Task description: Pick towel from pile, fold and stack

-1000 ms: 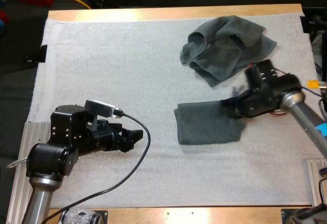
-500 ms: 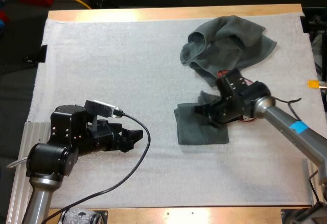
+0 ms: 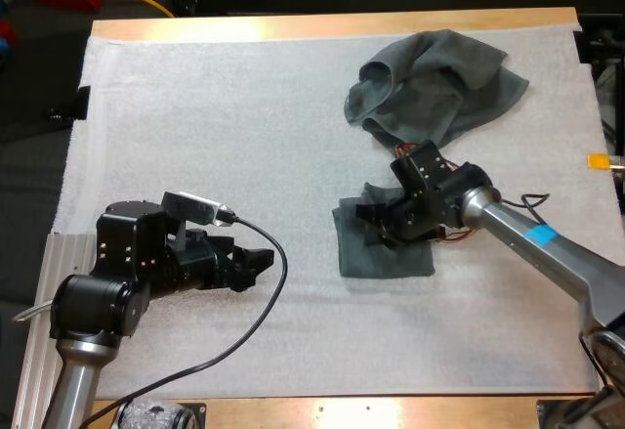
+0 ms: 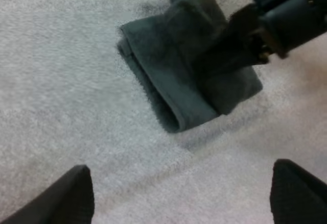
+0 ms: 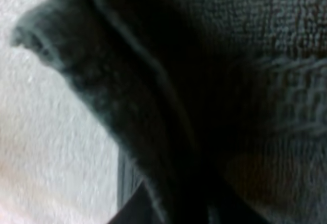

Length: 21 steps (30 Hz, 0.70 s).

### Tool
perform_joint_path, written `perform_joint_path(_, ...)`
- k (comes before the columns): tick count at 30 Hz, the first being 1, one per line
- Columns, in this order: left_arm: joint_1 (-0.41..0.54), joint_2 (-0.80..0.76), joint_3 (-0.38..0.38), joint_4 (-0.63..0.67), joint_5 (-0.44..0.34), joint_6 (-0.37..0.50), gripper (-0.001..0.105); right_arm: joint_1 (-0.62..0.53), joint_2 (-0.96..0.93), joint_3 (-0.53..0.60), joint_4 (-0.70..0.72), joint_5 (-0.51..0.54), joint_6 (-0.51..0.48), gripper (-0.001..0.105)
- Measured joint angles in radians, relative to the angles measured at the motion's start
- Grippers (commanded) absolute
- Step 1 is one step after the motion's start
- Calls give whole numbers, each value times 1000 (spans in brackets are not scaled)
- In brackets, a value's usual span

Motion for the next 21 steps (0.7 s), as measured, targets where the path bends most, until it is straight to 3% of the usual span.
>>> perform_joint_path(1,0,0,0,0,8,0,69,0,5,0,-6,-1,9,19)
perform_joint_path(5,0,0,0,0,14,0,69,0,9,0,-29,-6,18,46)
perform_joint_path(8,0,0,0,0,15,0,69,0,9,0,-57,-67,15,65)
perform_joint_path(11,0,0,0,0,17,0,69,8,9,0,-92,-121,-7,67)
perform_joint_path(21,0,0,0,0,17,0,69,59,4,0,-102,-152,-18,67)
